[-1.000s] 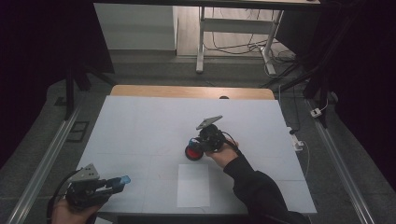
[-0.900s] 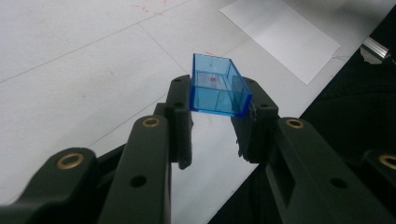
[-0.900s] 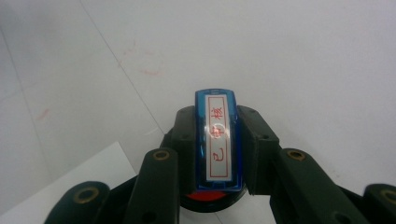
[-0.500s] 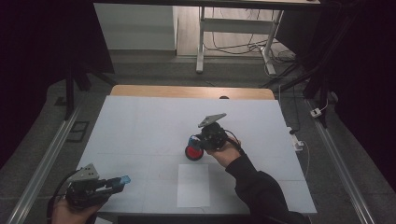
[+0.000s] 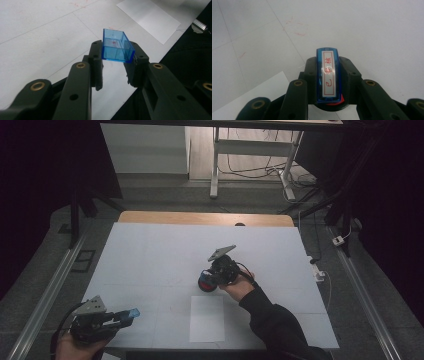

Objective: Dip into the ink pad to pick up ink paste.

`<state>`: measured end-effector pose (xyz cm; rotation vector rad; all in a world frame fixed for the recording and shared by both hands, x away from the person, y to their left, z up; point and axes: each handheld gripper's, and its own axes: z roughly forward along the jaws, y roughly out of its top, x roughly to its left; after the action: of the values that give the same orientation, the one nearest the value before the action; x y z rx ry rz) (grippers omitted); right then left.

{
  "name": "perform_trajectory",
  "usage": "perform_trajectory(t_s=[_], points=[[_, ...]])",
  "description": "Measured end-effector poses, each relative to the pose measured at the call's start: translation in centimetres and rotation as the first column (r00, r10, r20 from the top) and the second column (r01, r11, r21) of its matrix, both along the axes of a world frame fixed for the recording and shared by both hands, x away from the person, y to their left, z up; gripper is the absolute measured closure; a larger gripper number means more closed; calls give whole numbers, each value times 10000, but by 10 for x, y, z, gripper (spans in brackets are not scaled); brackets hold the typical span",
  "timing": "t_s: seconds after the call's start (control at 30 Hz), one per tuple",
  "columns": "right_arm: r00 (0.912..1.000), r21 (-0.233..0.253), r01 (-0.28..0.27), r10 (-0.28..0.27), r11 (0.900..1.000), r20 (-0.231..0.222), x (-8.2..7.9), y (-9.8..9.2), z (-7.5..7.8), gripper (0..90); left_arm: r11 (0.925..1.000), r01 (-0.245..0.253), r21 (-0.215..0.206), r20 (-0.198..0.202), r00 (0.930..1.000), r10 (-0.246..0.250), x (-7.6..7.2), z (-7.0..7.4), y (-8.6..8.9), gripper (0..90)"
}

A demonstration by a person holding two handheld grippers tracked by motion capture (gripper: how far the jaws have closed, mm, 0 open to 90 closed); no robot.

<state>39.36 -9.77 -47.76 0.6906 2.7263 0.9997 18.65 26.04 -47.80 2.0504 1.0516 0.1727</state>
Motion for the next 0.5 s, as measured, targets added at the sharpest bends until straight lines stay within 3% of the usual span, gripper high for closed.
perform_trajectory(t_s=[0.37, 0.5], points=[[9999, -4, 103, -103, 9999, -64, 0, 1, -4, 709, 10000, 6, -17, -29, 10000, -6, 0, 0, 0, 688], [9999, -105, 115, -113, 9999, 126, -3, 4, -5, 711, 10000, 6, -7, -31, 10000, -6, 0, 0, 0, 688]])
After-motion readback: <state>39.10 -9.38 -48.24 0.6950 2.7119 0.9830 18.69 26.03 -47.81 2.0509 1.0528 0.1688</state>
